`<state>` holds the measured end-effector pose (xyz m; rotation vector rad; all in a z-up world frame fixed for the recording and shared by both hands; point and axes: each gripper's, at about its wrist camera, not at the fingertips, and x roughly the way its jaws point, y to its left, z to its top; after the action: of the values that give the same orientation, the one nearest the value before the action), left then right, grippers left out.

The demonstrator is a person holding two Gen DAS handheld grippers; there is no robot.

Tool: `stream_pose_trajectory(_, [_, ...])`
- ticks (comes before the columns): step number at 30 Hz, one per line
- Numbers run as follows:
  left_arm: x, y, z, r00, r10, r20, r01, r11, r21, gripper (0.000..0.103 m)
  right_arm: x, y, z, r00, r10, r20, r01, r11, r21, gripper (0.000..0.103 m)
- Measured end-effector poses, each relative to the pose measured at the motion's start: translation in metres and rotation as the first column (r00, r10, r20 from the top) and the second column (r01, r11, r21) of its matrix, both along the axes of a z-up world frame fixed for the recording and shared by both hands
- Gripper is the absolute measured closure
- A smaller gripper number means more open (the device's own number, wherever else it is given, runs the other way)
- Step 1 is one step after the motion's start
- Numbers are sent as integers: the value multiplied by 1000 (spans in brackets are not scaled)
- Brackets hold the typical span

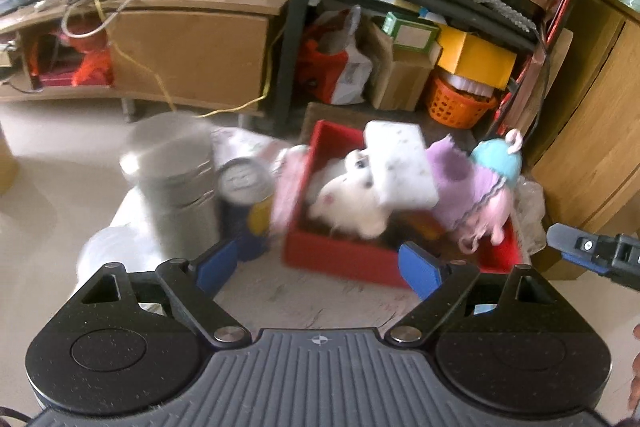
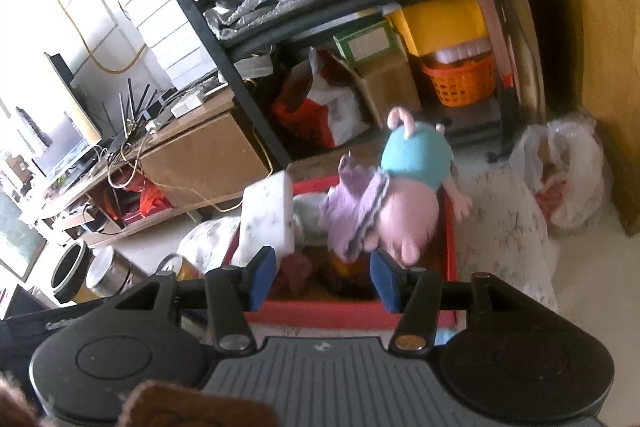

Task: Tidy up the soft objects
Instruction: 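Move the left gripper down to a blue face mask on the table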

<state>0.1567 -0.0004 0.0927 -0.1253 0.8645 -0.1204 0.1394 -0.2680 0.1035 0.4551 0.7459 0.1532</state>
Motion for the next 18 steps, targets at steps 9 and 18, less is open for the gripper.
stream_pose_trajectory(9, [-27,49,-24,993,89,-78,-84,994,65,17,-18,15,-11,997,56,-45,-57,998,-27,79])
stream_pose_trajectory(18, [-30,81,-76,954,163,-252,-152,986,62,15,-26,24,-39,983,108,-146,-111,994,-16,78])
